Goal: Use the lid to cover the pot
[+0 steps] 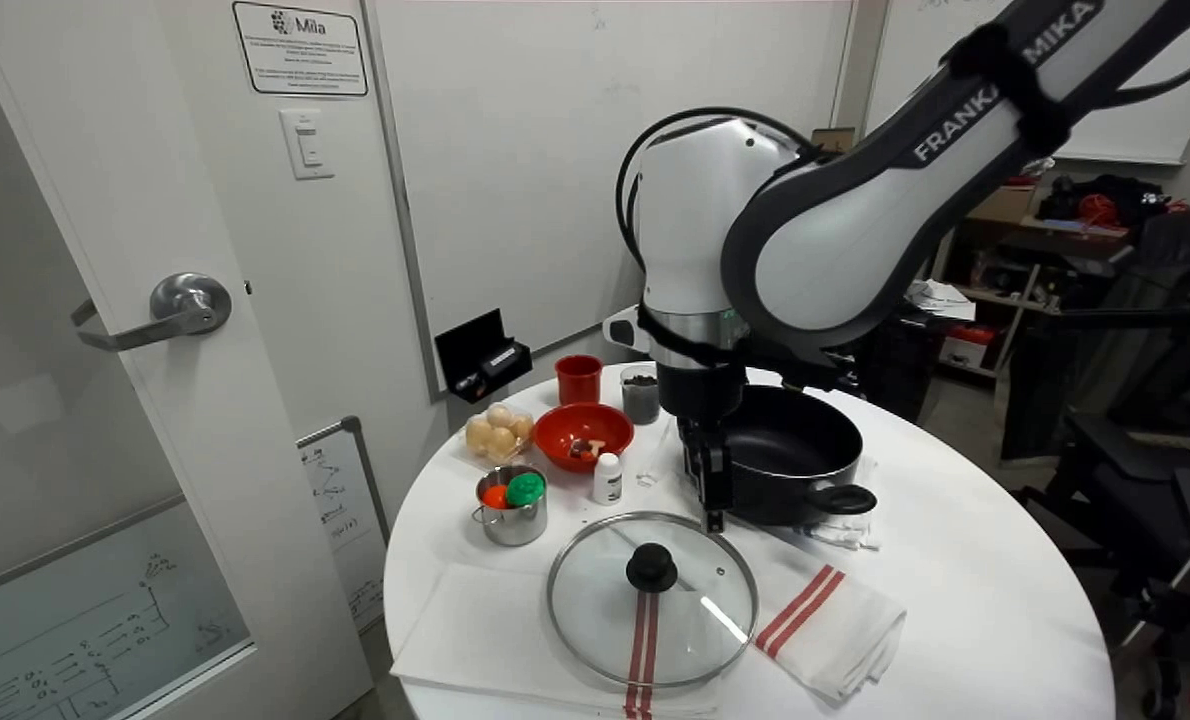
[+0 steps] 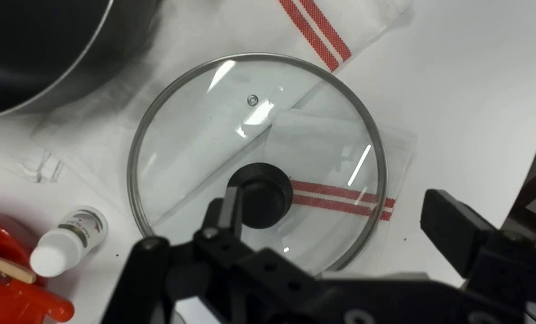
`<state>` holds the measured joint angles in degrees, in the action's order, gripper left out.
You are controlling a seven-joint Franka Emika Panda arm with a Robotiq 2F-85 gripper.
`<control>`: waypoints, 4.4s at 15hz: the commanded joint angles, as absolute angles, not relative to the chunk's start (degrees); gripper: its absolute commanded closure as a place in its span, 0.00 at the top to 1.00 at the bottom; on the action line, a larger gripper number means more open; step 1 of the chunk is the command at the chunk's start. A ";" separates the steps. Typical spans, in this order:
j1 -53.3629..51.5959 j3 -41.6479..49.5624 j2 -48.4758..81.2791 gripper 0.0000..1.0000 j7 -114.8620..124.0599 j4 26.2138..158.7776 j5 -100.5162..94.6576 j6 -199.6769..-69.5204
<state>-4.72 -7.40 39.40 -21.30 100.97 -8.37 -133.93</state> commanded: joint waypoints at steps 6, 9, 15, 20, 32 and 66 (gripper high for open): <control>-5.21 -7.84 54.72 1.00 -25.15 84.41 -9.90 -130.67; -5.83 -7.66 58.46 1.00 -25.76 79.84 -10.23 -128.08; -6.32 -7.39 63.67 1.00 -25.90 72.34 -10.17 -122.58; -6.44 -7.23 66.63 1.00 -25.82 67.45 -10.02 -119.75; -6.24 -6.75 71.58 1.00 -25.43 59.25 -9.46 -116.23; -6.26 -5.06 46.85 0.25 -18.50 83.50 -9.96 -124.58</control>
<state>-7.20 -5.85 53.16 -20.82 76.78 -9.62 -123.02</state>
